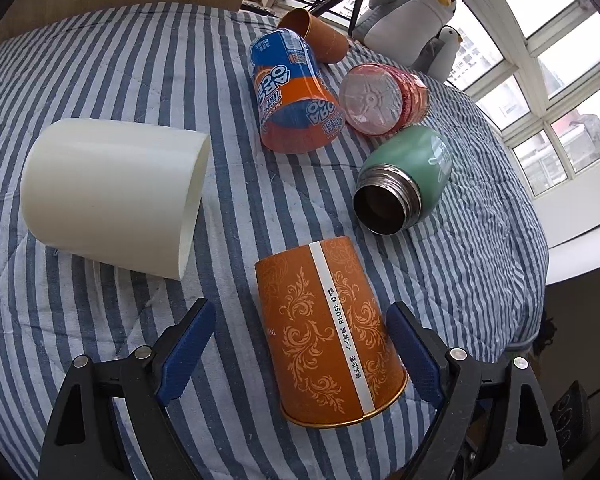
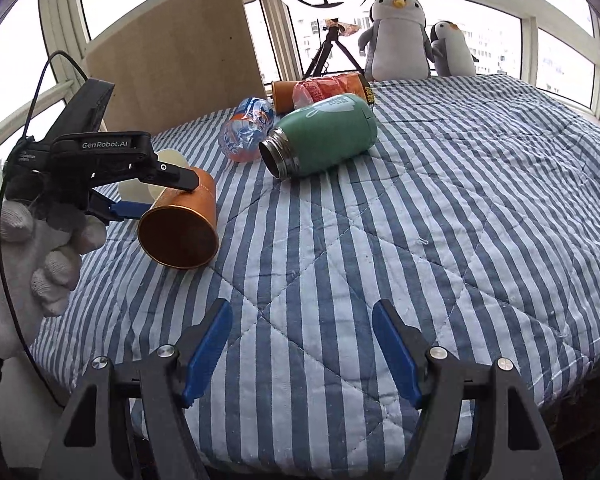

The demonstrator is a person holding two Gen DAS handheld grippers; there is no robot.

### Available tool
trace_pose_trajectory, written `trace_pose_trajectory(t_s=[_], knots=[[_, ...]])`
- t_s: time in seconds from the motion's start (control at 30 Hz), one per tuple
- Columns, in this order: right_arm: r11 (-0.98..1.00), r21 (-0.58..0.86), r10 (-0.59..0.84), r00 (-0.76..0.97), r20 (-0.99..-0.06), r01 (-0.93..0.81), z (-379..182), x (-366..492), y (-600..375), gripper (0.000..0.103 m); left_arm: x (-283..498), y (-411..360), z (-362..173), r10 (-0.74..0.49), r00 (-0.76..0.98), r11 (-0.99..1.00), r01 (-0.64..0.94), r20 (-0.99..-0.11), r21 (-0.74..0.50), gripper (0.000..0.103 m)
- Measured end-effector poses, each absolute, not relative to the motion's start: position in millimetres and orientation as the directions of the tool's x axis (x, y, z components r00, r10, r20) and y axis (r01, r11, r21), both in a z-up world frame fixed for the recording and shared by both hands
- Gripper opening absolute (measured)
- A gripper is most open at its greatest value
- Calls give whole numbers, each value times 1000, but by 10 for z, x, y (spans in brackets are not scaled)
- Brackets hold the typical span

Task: Flip cup upside down

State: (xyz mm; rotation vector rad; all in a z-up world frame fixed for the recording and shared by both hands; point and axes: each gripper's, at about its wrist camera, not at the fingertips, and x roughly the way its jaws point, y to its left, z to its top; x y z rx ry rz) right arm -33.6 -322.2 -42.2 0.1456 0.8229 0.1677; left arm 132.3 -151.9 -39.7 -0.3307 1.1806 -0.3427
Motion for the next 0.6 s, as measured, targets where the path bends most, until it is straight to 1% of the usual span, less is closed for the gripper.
trace_pose_trajectory(t_s=[0.07, 0.2, 0.4, 0.43, 0.47, 0.6], knots=[[976, 198, 209, 667, -715, -93, -441, -335, -3239, 69, 1330, -1548, -399, -419, 340, 906, 87, -842, -415, 90], [972, 215, 219, 669, -711, -90, -450, -317, -3275, 69, 1458, -1549, -488, -457, 300, 884, 50, -838, -464, 87], [975, 205, 211, 674, -708, -90, -441, -346, -3271, 69, 1635, -1709, -655, -459, 236, 888, 81, -856, -453, 84], [975, 202, 208, 677, -706, -89, -437, -353, -3271, 69, 1646, -1750, -658, -459, 239, 888, 105, -856, -447, 81], [976, 201, 205, 680, -704, -87, -430, -360, -3272, 69, 1645, -1786, -643, -460, 247, 888, 132, -853, -441, 73], [976, 206, 198, 690, -697, -72, -429, -364, -3298, 69, 1562, -1838, -569, -485, 262, 872, 208, -834, -442, 68]])
